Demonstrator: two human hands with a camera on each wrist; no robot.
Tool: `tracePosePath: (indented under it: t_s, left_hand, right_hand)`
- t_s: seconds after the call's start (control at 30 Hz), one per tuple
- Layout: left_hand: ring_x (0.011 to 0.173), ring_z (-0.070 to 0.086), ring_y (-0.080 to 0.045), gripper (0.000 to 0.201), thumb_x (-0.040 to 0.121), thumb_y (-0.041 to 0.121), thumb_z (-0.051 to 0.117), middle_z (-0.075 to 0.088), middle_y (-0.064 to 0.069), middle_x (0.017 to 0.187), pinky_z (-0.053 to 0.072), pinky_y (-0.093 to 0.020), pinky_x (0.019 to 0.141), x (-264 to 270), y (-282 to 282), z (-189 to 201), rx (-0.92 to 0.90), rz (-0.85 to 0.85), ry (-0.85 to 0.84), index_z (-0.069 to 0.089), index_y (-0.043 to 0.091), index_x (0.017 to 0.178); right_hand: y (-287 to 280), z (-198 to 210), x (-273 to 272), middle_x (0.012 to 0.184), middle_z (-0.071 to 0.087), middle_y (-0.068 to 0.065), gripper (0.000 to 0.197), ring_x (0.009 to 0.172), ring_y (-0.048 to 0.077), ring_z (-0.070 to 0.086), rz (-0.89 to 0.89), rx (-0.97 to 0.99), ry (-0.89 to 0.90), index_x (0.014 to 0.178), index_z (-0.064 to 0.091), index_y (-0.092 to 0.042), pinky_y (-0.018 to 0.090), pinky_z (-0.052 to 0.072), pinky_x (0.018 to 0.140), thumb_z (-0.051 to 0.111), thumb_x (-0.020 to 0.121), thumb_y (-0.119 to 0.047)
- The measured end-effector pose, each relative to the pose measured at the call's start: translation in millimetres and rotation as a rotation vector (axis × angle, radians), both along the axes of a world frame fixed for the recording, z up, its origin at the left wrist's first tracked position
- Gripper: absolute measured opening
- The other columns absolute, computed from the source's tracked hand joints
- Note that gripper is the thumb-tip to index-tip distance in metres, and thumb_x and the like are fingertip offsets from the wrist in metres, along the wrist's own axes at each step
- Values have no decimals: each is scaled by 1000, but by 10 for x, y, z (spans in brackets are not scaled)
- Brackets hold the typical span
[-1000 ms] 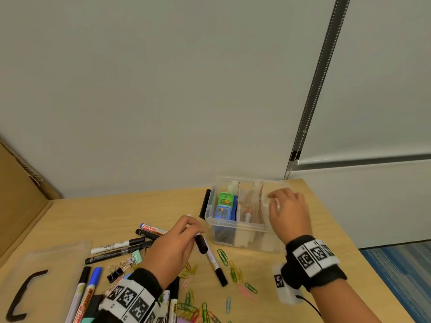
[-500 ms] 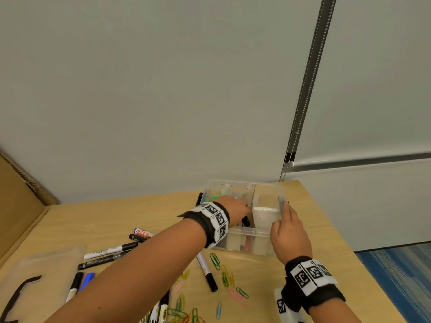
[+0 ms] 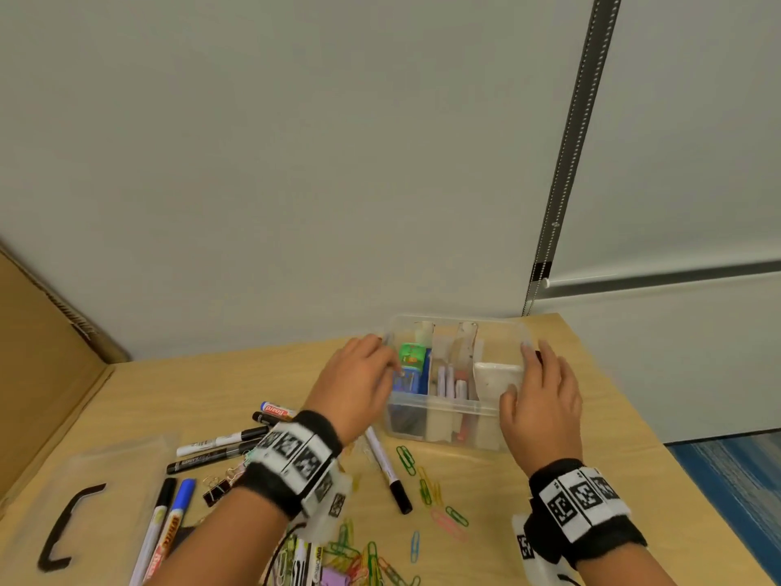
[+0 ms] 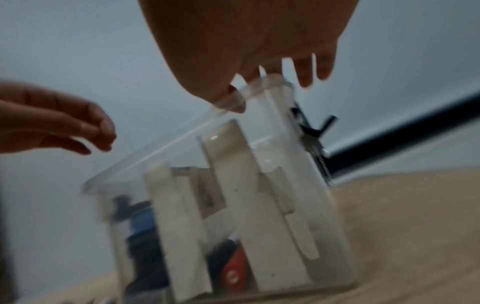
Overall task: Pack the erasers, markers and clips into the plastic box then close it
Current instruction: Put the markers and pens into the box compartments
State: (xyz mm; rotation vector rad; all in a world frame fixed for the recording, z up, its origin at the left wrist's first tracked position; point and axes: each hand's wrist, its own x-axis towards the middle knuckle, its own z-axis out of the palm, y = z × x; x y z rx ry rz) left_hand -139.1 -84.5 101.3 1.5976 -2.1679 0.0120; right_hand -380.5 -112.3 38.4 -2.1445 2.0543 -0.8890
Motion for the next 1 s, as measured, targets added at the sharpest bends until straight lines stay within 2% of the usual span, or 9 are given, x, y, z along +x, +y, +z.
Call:
tracePosePath:
  t_s: [0.07,0.13,0.23,0.3,0.4,0.47,0.63,0.8,1.0]
  left_hand:
    - [92,41,-5,18,95,26,43,48,16,100,32,-22,81,343,170,-202,85,137,6,59,28,102]
    - [103,46,-11,20,94,23,44,52,12,111,36,-28,86,687,244,-418,214,278,-75,57,31,107]
    - [119,43,-17,39,91,16,48,48,9,131,37,-33,95,1076,196,-645,387,413,-241,50,34,125]
    - [123,41,-18,47,91,12,49,46,8,136,37,-34,99,1203,111,-727,453,394,-296,45,33,133]
    - [124,41,-20,51,92,11,50,45,5,138,40,-36,100,1227,-5,-826,544,301,-383,42,30,138]
    - [124,41,-21,50,93,14,50,45,3,138,40,-37,100,1214,-71,-886,585,260,-433,41,28,139]
    - [118,44,-26,45,88,7,51,51,-3,127,42,-40,93,1190,-207,-952,655,221,-539,48,24,130]
    - [114,47,-26,40,87,10,55,51,-5,122,42,-38,91,1187,-279,-977,636,242,-505,51,22,125]
    - [108,50,-27,32,86,8,54,49,-7,120,40,-35,86,1164,-320,-947,680,223,-483,54,20,116]
  right_hand:
    - [160,97,171,135,42,8,41,126,28,37,133,-179,27,127,46,-15,44,37,103,49,86,-23]
    - [341,147,417,117,49,-1,30,112,18,42,324,-243,55,113,51,-21,34,41,95,44,85,-28]
    - [498,38,804,96,49,-9,13,90,13,47,571,-138,112,95,51,-25,24,42,75,42,86,-29]
    - [522,-94,1013,96,51,-6,16,87,16,53,622,55,169,99,50,-24,24,35,65,40,89,-31]
    - [502,-311,1168,122,49,3,36,104,24,55,548,495,293,125,39,-17,31,38,71,41,94,-35]
    - [520,-410,1209,129,47,5,40,108,27,55,499,601,358,131,35,-16,35,43,79,39,95,-32]
    - [568,-501,1210,125,53,4,35,103,27,59,465,589,360,127,37,-17,33,39,72,38,94,-27]
    - [621,-449,1149,120,53,1,33,100,22,58,489,540,316,125,42,-20,30,35,67,37,94,-30]
    - [655,-294,1023,107,46,-8,23,87,10,51,571,344,35,117,48,-25,25,42,69,36,98,-29]
